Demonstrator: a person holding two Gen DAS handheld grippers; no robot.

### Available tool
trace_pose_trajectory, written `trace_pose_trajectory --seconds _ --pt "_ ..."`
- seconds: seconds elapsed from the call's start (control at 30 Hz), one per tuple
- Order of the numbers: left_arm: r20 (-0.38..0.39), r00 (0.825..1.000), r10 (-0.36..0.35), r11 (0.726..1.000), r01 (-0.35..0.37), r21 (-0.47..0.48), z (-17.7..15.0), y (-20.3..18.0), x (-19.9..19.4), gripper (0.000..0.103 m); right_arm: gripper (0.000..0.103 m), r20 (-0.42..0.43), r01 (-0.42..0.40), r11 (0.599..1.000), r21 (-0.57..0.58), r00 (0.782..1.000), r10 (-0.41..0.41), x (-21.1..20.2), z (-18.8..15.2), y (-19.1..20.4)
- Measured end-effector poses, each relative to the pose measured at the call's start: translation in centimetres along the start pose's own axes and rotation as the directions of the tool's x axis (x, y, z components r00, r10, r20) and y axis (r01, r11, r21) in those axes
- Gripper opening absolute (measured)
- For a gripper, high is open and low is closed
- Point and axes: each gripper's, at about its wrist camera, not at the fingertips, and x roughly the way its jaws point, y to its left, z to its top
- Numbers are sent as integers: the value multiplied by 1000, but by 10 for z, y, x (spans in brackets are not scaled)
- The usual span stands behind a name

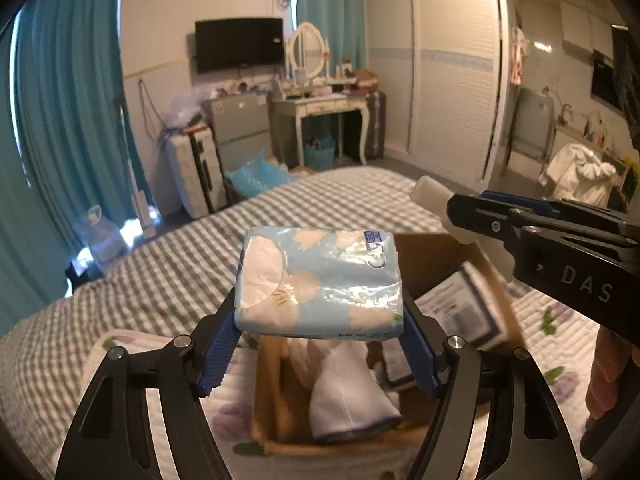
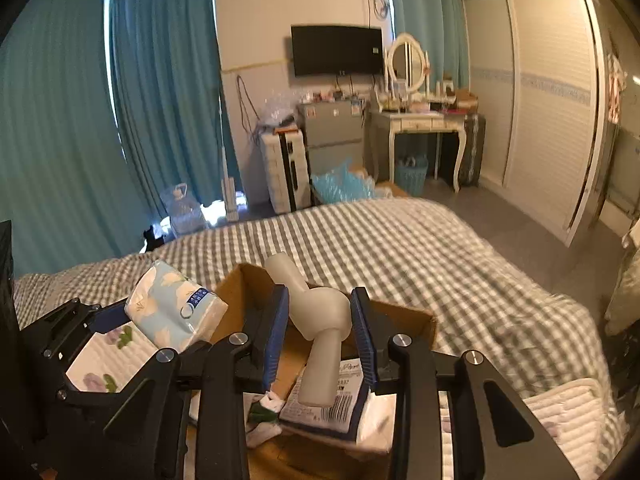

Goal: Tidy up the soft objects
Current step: 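Carry the bottle and blue tissue pack into the box and open both tools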

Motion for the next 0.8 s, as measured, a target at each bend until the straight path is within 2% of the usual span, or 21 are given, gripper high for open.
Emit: trace_pose_trajectory --seconds 0.13,0.23,0.3,0.33,0.37,0.43,0.6,0.8 --pt "-11 1000 6 1000 -6 0 -3 -2 16 72 32 -42 -17 999 29 999 18 33 -5 -13" --pt "3 1000 -20 1000 20 -15 -6 -3 17 73 34 -48 -22 1000 16 999 23 43 -8 -12" --pt "9 997 -78 995 79 -58 -8 -1 14 84 35 -40 -33 999 19 999 33 43 -10 -13" --pt "-11 997 -77 995 76 -72 -7 -2 14 88 39 -43 -42 999 21 998 43 42 -10 -13" --pt "-24 998 -59 996 57 -68 -7 -3 13 88 51 -32 -43 999 25 999 43 38 -10 -14" --pt "-22 1000 -20 999 19 -31 -6 -9 4 88 67 9 -12 999 35 1000 12 24 -8 -16" --pt "15 1000 22 1000 -22 13 -1 -12 -41 88 67 76 10 999 36 997 -12 -32 6 -16" --pt "132 989 64 997 -69 33 27 -2 -133 88 67 146 66 998 -6 987 -65 -126 27 1"
